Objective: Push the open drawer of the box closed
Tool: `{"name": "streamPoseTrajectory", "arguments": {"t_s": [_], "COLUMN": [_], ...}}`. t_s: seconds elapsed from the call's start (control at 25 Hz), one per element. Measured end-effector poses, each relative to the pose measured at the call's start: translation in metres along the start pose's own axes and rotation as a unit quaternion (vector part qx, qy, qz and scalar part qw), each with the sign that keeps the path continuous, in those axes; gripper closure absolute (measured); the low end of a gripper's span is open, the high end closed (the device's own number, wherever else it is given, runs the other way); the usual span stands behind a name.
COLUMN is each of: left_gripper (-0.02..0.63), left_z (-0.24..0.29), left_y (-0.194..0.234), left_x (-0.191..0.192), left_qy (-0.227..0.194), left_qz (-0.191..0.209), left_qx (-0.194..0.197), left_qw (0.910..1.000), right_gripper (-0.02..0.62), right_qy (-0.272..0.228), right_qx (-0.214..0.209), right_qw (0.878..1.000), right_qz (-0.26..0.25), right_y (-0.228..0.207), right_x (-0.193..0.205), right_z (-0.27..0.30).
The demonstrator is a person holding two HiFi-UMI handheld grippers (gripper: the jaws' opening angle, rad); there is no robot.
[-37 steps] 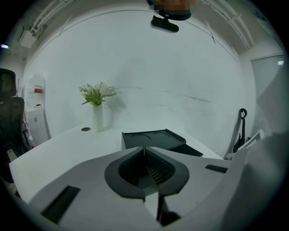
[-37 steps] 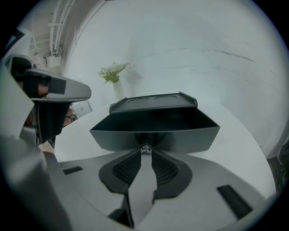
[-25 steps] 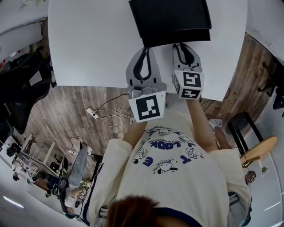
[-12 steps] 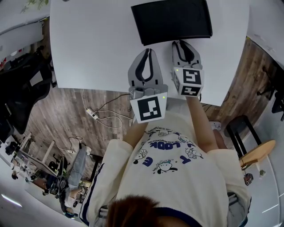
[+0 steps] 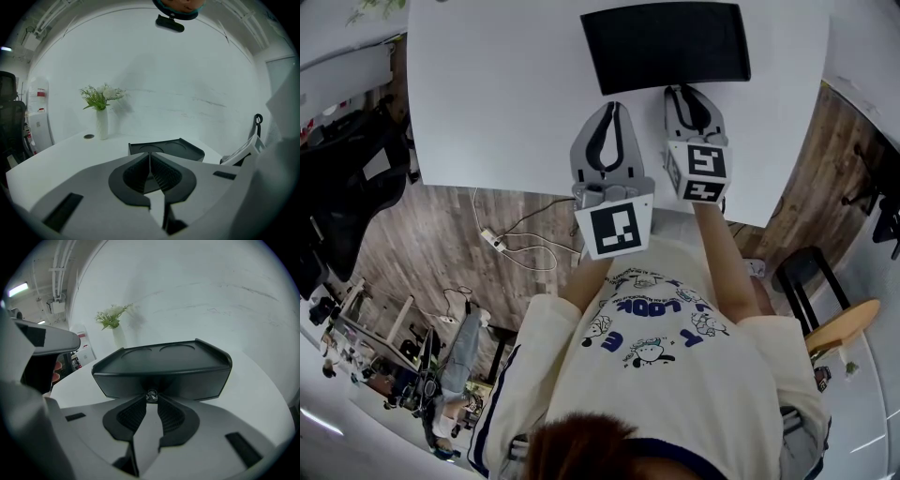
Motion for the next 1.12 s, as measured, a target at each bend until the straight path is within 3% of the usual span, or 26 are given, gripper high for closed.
{"name": "streamPoseTrajectory", "arguments": {"t_s": [0.08, 0.2, 0.32, 0.4, 0.56, 0.8, 1.12], "left_gripper": [0.584, 0.584, 0.584, 0.584, 0.584, 0.584, 0.584], "left_z": [-0.002, -0.005, -0.009, -0.012, -0.02, -0.033, -0.052], "left_y": [-0.001, -0.003, -0.004, -0.005, -0.007, -0.012, -0.017], "left_x": [-0.001, -0.005, -0.011, -0.017, -0.034, -0.06, -0.092], "left_qy": [-0.002, -0.009, -0.018, -0.028, -0.052, -0.09, -0.131], "left_qz": [0.0, -0.001, -0.003, -0.004, -0.003, 0.013, 0.028], "left_qx": [0.0, 0.0, 0.0, 0.0, 0.003, 0.015, 0.027], "left_qw": [1.0, 1.0, 0.9998, 0.9996, 0.9987, 0.9958, 0.9906], "right_gripper": [0.501, 0.424, 0.419, 0.437, 0.545, 0.551, 0.552], "right_qy": [-0.001, 0.0, -0.008, -0.03, -0.093, -0.168, -0.215], "right_qx": [-0.003, -0.009, -0.01, -0.011, -0.006, 0.004, 0.03], "right_qw": [1.0, 0.999, 1.0, 0.999, 0.996, 0.986, 0.976], "right_qz": [0.014, 0.031, 0.024, 0.024, 0.011, -0.02, -0.03], "right_y": [0.001, 0.004, 0.008, 0.013, 0.025, 0.036, 0.038], "right_x": [0.0, 0.0, -0.005, -0.016, -0.054, -0.1, -0.13], "right_z": [-0.001, -0.007, -0.02, -0.033, -0.063, -0.103, -0.134]}}
Point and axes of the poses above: the fingertips, and each gripper's own axes: z forward along the fingers, y to its left, x out of its underside, the point moved 3 cm from there along -z, backward along the fingers, and after that the axes turned 6 degrees about -y, right-handed, at the moved point
